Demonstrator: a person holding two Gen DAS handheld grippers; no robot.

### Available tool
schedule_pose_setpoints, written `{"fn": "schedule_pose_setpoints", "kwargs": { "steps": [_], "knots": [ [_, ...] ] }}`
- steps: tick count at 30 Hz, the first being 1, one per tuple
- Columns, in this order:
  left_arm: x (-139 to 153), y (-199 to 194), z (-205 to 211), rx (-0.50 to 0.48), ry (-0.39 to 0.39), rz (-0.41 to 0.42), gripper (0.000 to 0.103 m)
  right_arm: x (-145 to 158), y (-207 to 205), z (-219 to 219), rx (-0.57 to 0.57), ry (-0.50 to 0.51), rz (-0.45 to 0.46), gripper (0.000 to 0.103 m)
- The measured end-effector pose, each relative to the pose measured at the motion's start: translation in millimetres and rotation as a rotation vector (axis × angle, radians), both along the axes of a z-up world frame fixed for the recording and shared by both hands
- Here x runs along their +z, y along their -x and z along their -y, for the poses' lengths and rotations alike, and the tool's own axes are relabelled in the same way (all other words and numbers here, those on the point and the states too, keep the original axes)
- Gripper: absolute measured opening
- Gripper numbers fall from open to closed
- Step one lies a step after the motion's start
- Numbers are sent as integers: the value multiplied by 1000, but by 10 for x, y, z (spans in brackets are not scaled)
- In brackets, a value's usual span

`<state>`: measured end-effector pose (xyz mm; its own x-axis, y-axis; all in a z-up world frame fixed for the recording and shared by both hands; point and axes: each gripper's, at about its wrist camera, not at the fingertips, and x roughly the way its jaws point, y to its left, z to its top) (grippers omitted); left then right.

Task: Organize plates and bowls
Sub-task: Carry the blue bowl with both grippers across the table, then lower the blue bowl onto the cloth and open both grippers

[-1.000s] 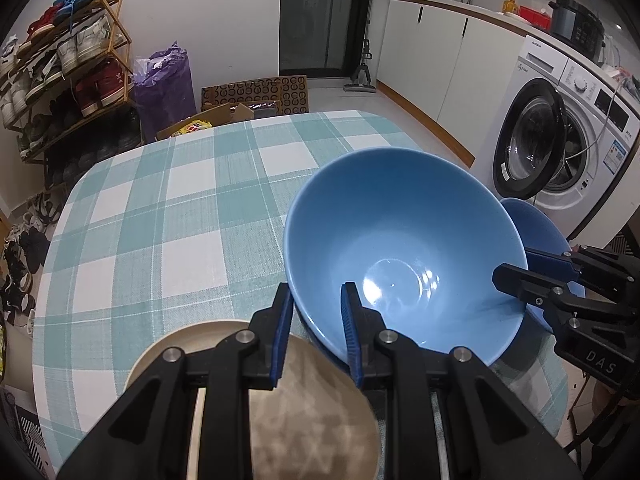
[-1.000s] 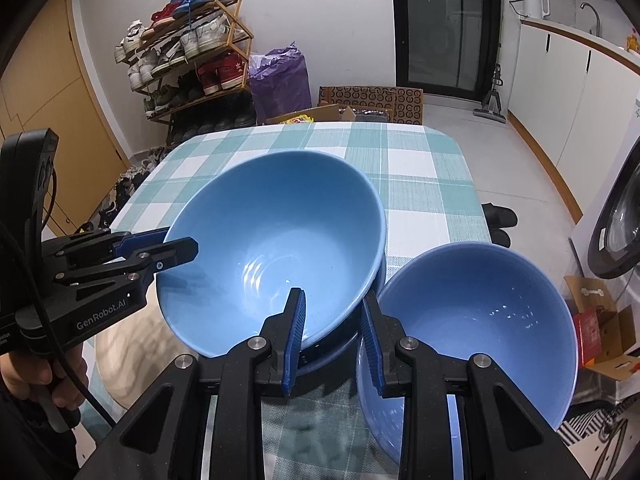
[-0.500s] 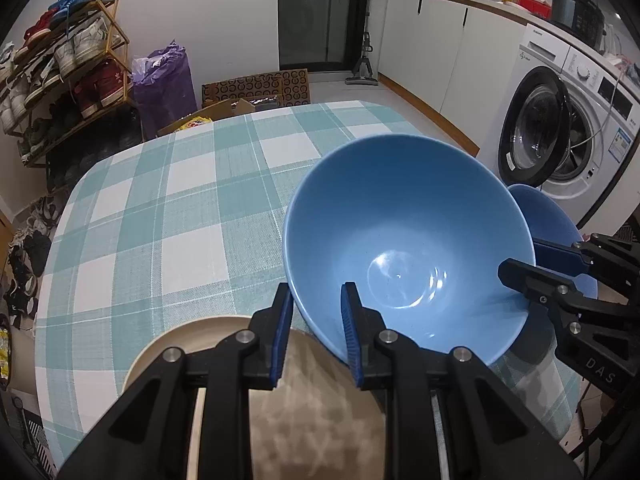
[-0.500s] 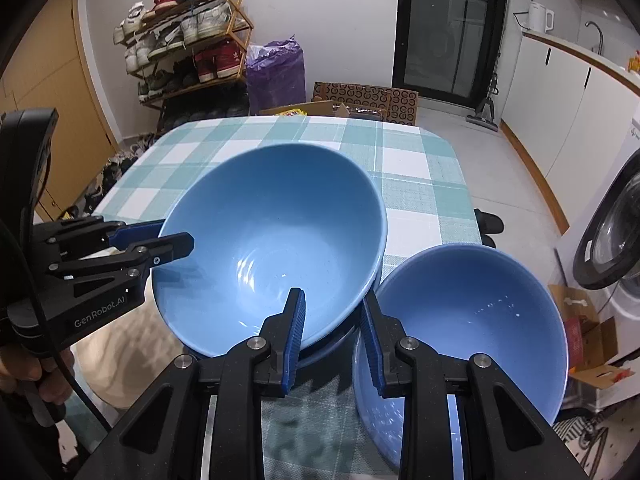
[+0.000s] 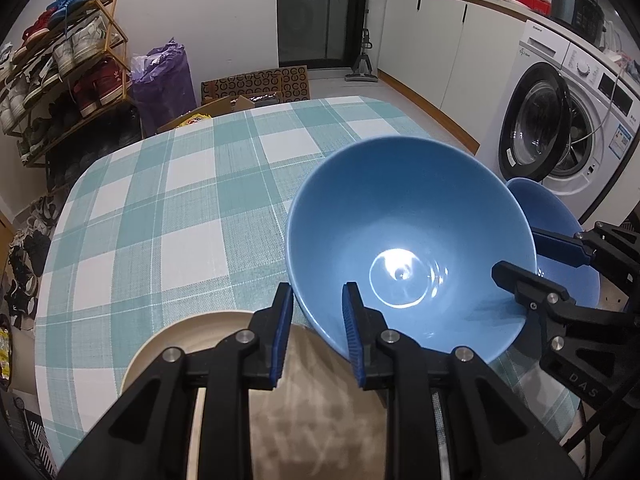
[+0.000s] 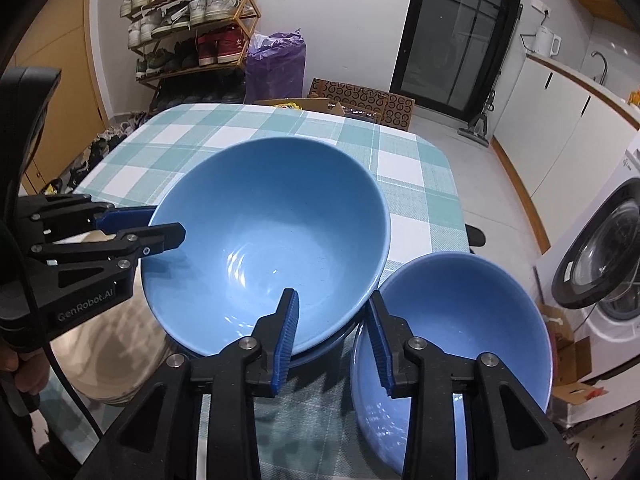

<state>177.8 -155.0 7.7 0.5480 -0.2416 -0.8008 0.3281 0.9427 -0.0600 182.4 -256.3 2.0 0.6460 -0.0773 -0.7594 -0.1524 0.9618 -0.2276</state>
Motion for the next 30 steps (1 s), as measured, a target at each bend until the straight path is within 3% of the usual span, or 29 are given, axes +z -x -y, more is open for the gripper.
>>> {"fn": "schedule_pose_setpoints", "kwargs": {
  "steps": [8, 13, 15, 18, 21, 23, 30],
  "knots": [
    [-7, -4, 2, 0, 3, -5, 24, -9, 33, -37, 18, 26, 13, 51],
    [21, 9, -30, 0, 20, -4, 25, 38, 92, -52, 41, 27, 32, 53],
    [44, 23, -40, -2, 22, 1, 25, 62, 98, -40, 41, 19, 39, 60],
    [87, 56, -58, -5, 33, 13, 40, 114, 140, -9, 43, -11, 51, 69],
    [133, 89, -58, -15, 55, 17, 42, 170, 186, 24, 46, -36, 66, 73],
    [164, 116, -55, -23, 66, 22, 50, 206, 219, 53, 45, -54, 71, 76],
    [281, 188, -13, -48, 91, 45, 52, 335, 354, 180, 28, -143, 102, 89]
  ]
}}
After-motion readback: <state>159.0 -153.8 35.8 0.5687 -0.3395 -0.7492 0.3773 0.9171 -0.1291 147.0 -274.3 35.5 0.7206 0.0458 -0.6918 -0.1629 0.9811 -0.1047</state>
